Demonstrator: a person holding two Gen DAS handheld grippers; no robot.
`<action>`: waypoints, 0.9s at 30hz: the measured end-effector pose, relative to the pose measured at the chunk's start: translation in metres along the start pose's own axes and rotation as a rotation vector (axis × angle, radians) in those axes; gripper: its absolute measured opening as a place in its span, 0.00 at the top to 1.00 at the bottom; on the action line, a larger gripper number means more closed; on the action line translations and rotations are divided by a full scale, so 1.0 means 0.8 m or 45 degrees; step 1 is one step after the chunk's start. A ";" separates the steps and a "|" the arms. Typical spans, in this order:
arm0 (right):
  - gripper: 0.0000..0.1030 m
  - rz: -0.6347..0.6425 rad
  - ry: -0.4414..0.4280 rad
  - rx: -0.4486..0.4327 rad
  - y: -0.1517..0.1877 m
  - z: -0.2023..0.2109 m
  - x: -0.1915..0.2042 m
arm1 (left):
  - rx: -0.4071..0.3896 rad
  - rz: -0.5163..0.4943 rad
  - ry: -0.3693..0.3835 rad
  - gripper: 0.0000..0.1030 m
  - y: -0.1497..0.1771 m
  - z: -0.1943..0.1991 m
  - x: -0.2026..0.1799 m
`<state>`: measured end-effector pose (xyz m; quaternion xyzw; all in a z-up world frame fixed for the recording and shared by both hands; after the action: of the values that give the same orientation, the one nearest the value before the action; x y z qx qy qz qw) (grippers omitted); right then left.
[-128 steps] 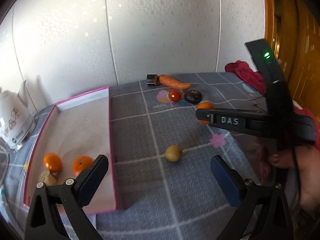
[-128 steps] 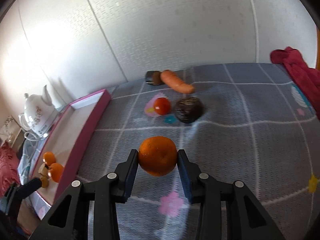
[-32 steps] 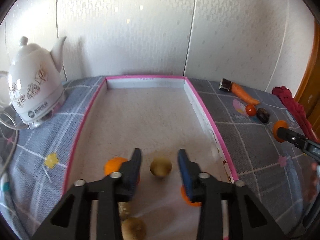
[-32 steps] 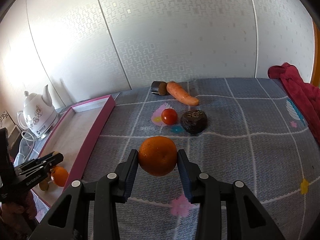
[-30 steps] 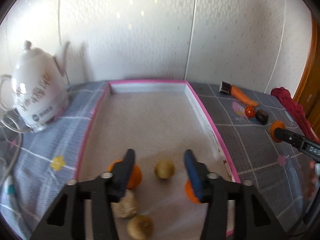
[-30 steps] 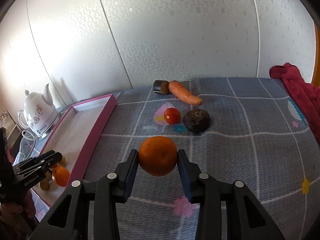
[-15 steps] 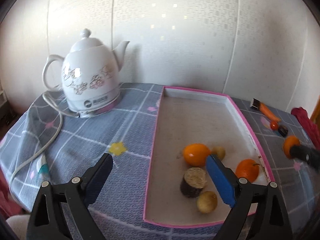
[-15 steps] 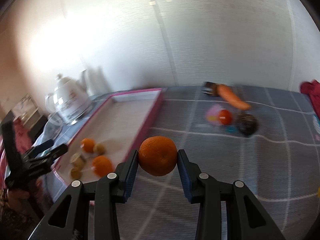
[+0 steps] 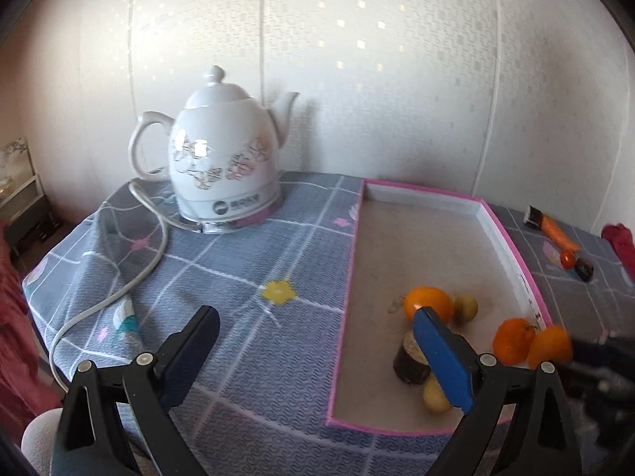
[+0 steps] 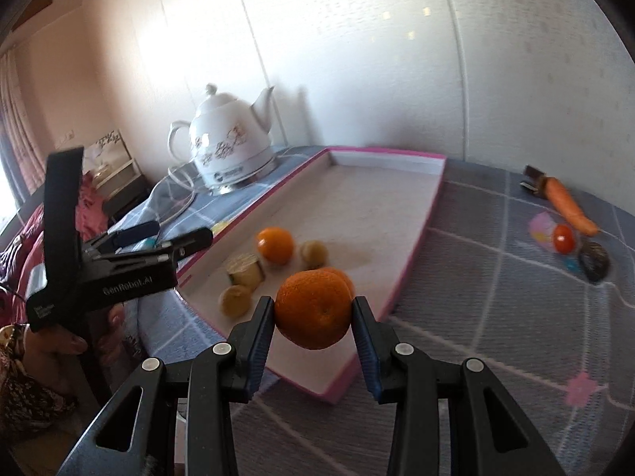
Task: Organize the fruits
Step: 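Carry the mandarin orange into the pink tray and open the right tool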
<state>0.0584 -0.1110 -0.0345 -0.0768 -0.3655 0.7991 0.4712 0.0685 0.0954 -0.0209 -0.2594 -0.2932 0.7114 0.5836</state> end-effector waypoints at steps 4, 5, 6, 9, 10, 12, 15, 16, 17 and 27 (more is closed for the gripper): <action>0.61 0.031 -0.031 0.036 0.002 -0.014 0.018 | 0.011 0.066 -0.002 0.04 -0.001 -0.003 0.012; 0.61 0.038 -0.036 0.043 0.002 -0.018 0.021 | 0.014 0.074 -0.002 0.04 -0.001 -0.004 0.014; 0.61 0.045 -0.041 0.052 0.002 -0.022 0.024 | 0.018 0.081 -0.004 0.04 -0.001 -0.005 0.015; 0.61 0.053 -0.043 0.076 0.002 -0.031 0.031 | 0.018 0.096 -0.009 0.04 0.000 -0.004 0.018; 0.61 0.056 -0.040 0.082 0.002 -0.033 0.032 | 0.019 0.099 -0.009 0.04 0.000 -0.004 0.018; 0.60 0.058 -0.014 0.092 0.001 -0.038 0.033 | 0.023 0.102 -0.009 0.04 0.000 -0.004 0.019; 0.59 0.053 -0.019 0.087 0.001 -0.037 0.034 | 0.029 0.105 -0.009 0.03 0.001 -0.005 0.018; 0.59 0.055 -0.011 0.082 0.000 -0.035 0.034 | 0.030 0.106 -0.007 0.03 0.001 -0.006 0.018; 0.59 0.058 -0.002 0.076 0.000 -0.033 0.034 | 0.031 0.105 -0.005 0.03 0.001 -0.006 0.017; 0.59 -0.017 0.066 0.022 0.007 0.014 -0.003 | 0.040 0.044 0.091 0.02 0.004 -0.007 -0.008</action>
<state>0.0506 -0.1202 -0.0305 -0.0912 -0.3467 0.7968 0.4864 0.0713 0.0888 -0.0270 -0.2804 -0.2566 0.7161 0.5853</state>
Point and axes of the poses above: each gripper's, at about its wrist camera, not at the fingertips, and z roughly against the way its jaws point, x to its left, y to its underside, the point moved 4 cm from there along -z, roughly the way its jaws point, and after that the axes turned 8 degrees about x, right-handed, at the moved point
